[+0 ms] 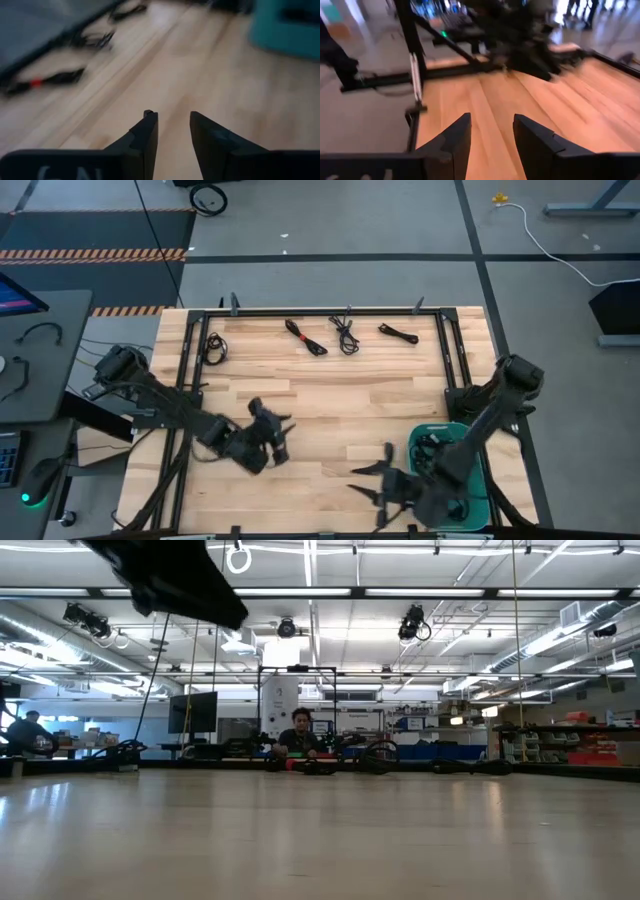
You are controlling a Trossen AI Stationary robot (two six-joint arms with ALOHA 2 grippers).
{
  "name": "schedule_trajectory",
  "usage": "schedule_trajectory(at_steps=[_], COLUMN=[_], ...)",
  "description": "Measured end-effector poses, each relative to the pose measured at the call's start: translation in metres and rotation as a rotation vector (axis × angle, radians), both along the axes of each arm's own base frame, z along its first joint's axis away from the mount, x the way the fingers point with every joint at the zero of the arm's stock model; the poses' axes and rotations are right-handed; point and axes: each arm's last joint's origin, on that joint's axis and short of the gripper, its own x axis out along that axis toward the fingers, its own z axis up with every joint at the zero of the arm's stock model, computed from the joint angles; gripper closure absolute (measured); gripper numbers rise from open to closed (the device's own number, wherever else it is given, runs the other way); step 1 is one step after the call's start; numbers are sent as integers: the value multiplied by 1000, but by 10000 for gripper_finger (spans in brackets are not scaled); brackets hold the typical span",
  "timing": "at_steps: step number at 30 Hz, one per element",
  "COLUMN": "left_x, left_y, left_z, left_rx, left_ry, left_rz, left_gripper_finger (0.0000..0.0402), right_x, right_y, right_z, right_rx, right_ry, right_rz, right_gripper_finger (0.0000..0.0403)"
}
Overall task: Pick and place USB-C Cables
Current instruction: Put the black charger cable into the blue bin
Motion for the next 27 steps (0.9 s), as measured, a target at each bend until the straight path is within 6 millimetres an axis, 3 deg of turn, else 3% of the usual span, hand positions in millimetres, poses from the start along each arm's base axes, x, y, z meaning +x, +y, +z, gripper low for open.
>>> schedule_trajectory(at_steps=[6,11,17,23,27], left_x=[0,-28,-54,-67,-81], left_y=[90,161,215,260,283], left_z=[-9,-18,-18,-19,-20], left_rx=[-163,-181,-226,-338,-421], left_ry=[283,606,802,745,708], left_rz=[269,564,707,805,876], left_gripper_finger=[298,283,217,139,118], right_x=[41,62,70,67,62], right_y=[-7,-4,2,6,11], right_z=[-57,-86,-96,-95,-93], right_rx=[53,70,80,83,85], right_ry=[-108,-100,-85,-92,-103], right_rz=[79,105,147,162,178], right_gripper_finger=[251,251,251,251,251])
